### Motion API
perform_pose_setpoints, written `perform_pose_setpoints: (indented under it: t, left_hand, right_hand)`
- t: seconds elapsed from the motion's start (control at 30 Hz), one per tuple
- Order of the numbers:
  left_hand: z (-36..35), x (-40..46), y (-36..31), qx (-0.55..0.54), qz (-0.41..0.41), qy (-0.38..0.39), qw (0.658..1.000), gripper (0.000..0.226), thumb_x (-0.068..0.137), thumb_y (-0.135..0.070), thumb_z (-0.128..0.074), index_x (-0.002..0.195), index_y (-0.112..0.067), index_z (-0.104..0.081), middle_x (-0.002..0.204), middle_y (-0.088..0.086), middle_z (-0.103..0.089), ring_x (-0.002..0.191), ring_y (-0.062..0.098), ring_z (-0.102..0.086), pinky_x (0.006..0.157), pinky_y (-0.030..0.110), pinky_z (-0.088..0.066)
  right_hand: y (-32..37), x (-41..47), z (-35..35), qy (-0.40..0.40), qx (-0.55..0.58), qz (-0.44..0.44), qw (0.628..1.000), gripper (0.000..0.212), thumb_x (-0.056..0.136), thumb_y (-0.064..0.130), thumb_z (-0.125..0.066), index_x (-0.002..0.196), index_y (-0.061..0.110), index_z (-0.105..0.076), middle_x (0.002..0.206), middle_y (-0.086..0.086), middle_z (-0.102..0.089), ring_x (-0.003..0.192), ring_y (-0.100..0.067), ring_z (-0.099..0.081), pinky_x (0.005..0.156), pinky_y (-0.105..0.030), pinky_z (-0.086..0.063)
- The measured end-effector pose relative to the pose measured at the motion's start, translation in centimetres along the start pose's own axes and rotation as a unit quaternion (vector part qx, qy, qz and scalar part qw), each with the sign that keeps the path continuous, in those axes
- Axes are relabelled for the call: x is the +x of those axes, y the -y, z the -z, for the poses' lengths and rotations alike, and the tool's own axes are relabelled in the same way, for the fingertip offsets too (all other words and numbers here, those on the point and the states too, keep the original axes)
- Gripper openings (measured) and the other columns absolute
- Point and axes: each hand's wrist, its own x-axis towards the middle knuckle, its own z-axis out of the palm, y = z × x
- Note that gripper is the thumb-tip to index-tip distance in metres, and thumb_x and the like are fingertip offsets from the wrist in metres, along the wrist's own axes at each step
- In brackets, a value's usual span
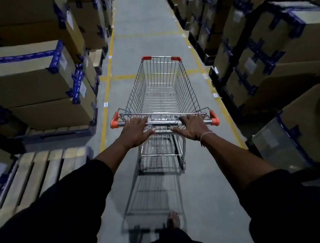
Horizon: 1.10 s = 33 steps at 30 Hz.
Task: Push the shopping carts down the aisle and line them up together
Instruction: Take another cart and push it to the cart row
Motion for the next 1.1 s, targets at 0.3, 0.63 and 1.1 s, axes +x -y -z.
perform_pose_setpoints:
  t: [0.3, 0.63, 1.1]
  left_hand:
    - [0.1, 5.5, 1.6, 0.026, 0.012, 0.058, 0.998, 0.092, 0.065, -0.104, -0.010, 0.075, -0.024, -0.054, 0.074, -0.004, -0.060, 0.077, 0.023, -0.059, 0.076, 0.039, -0.042]
    - [0.3, 4.9, 2.7, 0.061, -0.057, 0.050, 0.995, 0.098, 0.074, -0.104, -0.018, 0.058, -0.015, -0.059, 0.059, 0.000, -0.060, 0.060, 0.020, -0.059, 0.068, 0.032, -0.044]
    - [0.5, 0.8, 2.9, 0.071, -0.171, 0.072, 0.980, 0.093, 0.072, -0.103, -0.021, 0.056, -0.019, -0.056, 0.055, -0.002, -0.058, 0.058, 0.016, -0.060, 0.069, 0.030, -0.049]
  right_hand:
    - [0.3, 3.7, 1.6, 0.079, -0.034, -0.029, 0.996, 0.095, 0.073, 0.106, -0.033, 0.070, 0.016, -0.063, 0.068, -0.004, -0.063, 0.071, -0.023, -0.065, 0.073, -0.038, -0.055]
    - [3.2, 1.5, 1.2, 0.083, -0.042, -0.090, 0.992, 0.097, 0.068, 0.107, -0.036, 0.065, 0.013, -0.061, 0.065, -0.005, -0.066, 0.066, -0.024, -0.067, 0.070, -0.035, -0.054]
    - [7.1, -6.9, -1.8, 0.039, 0.002, -0.187, 0.981, 0.099, 0.057, 0.114, -0.025, 0.059, 0.019, -0.049, 0.055, 0.001, -0.052, 0.056, -0.019, -0.055, 0.064, -0.034, -0.047]
